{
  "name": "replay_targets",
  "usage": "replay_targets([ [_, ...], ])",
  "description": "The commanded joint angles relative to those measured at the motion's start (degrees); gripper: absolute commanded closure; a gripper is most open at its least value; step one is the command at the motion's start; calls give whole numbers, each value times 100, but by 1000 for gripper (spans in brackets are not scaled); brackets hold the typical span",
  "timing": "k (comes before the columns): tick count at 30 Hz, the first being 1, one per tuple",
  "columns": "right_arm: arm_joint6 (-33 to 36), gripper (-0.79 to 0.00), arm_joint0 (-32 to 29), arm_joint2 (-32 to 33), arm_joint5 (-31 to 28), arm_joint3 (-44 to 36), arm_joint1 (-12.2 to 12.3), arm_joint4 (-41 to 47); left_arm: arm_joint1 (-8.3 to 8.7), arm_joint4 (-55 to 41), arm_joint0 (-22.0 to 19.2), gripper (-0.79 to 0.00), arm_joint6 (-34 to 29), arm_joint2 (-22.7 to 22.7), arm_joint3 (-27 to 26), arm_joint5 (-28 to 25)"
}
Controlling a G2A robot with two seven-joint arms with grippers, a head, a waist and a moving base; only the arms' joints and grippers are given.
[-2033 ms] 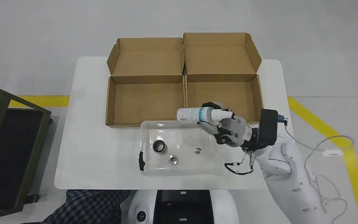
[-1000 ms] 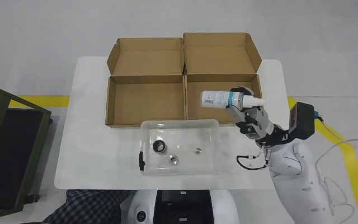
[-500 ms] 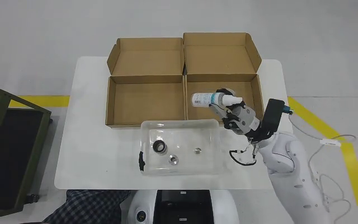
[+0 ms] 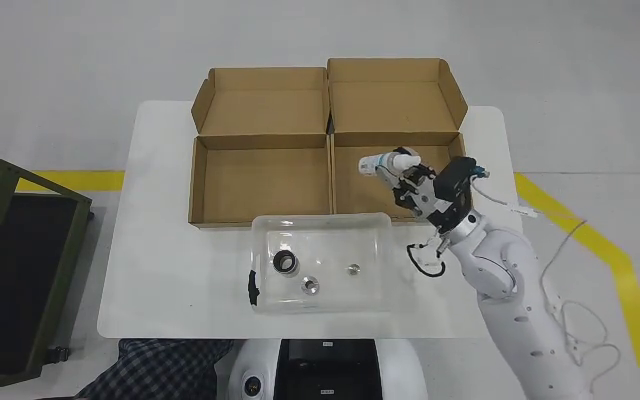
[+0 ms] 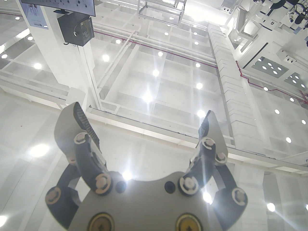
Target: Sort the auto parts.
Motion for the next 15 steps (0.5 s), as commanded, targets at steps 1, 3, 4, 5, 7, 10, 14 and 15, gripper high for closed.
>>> replay_targets([
  [1, 105, 0, 107, -107, 25, 138, -14, 1, 0, 0, 0, -785, 0, 0, 0, 0],
  [3, 213, 0, 243, -226, 45, 321, -33, 8, 0, 0, 0, -785, 0, 0, 0, 0],
  [4, 248, 0, 308, -281, 87, 398, -43, -10, 0, 0, 0, -785, 0, 0, 0, 0],
  [5, 268, 0, 349, -319, 116, 448, -51, -28, 0, 0, 0, -785, 0, 0, 0, 0],
  [7, 348, 0, 491, -465, 216, 619, -77, -115, 0, 0, 0, -785, 0, 0, 0, 0],
  [10, 444, 0, 656, -626, 359, 815, -110, -223, 0, 0, 0, -785, 0, 0, 0, 0],
  [14, 566, 0, 827, -786, 552, 979, -145, -417, 0, 0, 0, -785, 0, 0, 0, 0],
  [15, 587, 0, 846, -807, 579, 994, -149, -451, 0, 0, 0, -785, 0, 0, 0, 0],
])
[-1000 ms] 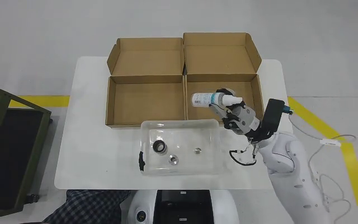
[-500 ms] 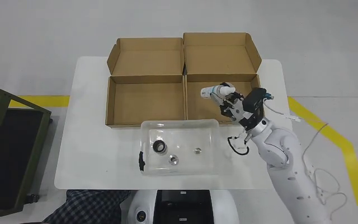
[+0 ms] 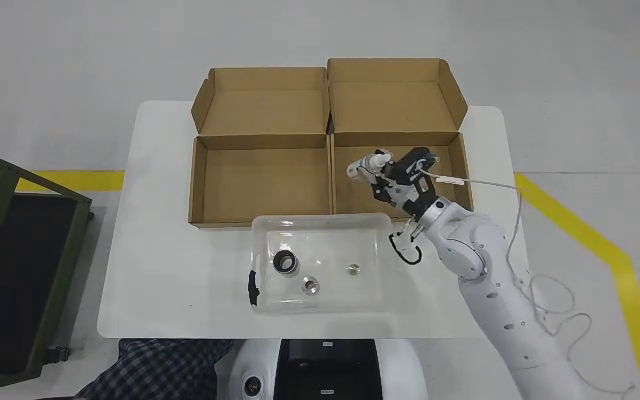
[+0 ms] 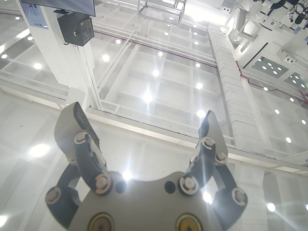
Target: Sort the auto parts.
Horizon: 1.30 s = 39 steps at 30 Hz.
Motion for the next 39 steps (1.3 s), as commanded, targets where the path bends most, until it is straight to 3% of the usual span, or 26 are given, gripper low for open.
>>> replay_targets([
  [1, 70, 0, 60, -55, 88, 43, -12, -98, 0, 0, 0, -785, 0, 0, 0, 0],
  [28, 1049, 0, 764, -742, 617, 784, -215, -667, 0, 0, 0, -785, 0, 0, 0, 0],
  [30, 1065, -68, 786, -763, 621, 808, -225, -671, 0, 0, 0, -785, 0, 0, 0, 0],
  [32, 1084, -225, 807, -786, 616, 830, -238, -668, 0, 0, 0, -785, 0, 0, 0, 0],
  [35, 1111, -382, 825, -799, 620, 847, -250, -674, 0, 0, 0, -785, 0, 0, 0, 0],
  [36, 1127, -459, 830, -799, 623, 853, -253, -679, 0, 0, 0, -785, 0, 0, 0, 0],
  [37, 1134, -588, 833, -798, 625, 853, -256, -679, 0, 0, 0, -785, 0, 0, 0, 0],
  [39, 1146, -739, 833, -788, 621, 826, -259, -683, 0, 0, 0, -785, 0, 0, 0, 0],
])
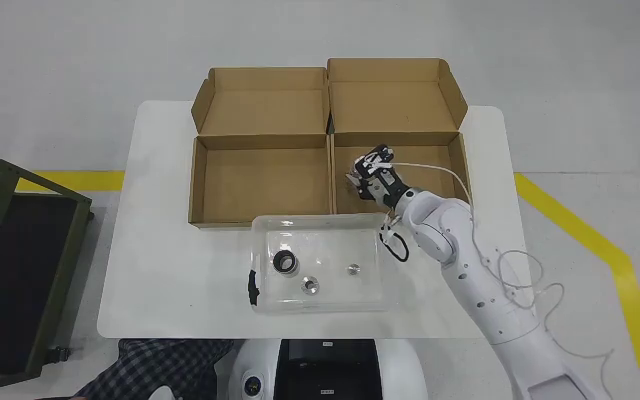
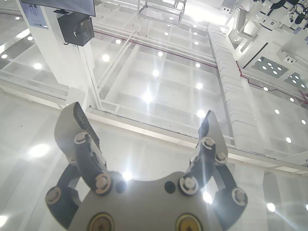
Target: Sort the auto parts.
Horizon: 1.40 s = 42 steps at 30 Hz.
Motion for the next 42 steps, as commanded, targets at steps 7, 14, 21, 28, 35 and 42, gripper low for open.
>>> replay_targets([
  [7, -122, -785, -226, 225, -67, -461, 45, -47, 0, 0, 0, -785, 0, 0, 0, 0],
  [14, -137, -785, -804, 710, -331, -1508, 176, -180, 0, 0, 0, -785, 0, 0, 0, 0],
  [21, 370, -785, -1363, 1167, -1250, -2298, 321, 176, 0, 0, 0, -785, 0, 0, 0, 0],
  [28, 602, -785, -2020, 1376, -1989, -3118, 449, 22, 0, 0, 0, -785, 0, 0, 0, 0],
  [35, 702, -785, -2490, 1329, -2506, -3553, 542, -489, 0, 0, 0, -785, 0, 0, 0, 0],
  [42, 857, -785, -2714, 1205, -2785, -3662, 607, -971, 0, 0, 0, -785, 0, 0, 0, 0],
])
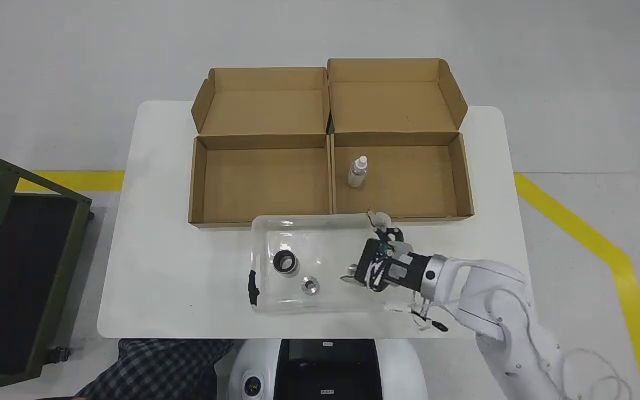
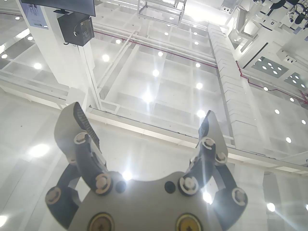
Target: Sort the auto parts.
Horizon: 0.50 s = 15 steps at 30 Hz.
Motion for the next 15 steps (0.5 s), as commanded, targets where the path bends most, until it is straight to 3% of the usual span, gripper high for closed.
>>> replay_targets([
  [1, 71, -785, -31, -46, -49, -4, 12, -105, 0, 0, 0, -785, 0, 0, 0, 0],
  [15, 854, -785, 251, -543, 31, 324, 23, -382, 0, 0, 0, -785, 0, 0, 0, 0],
])
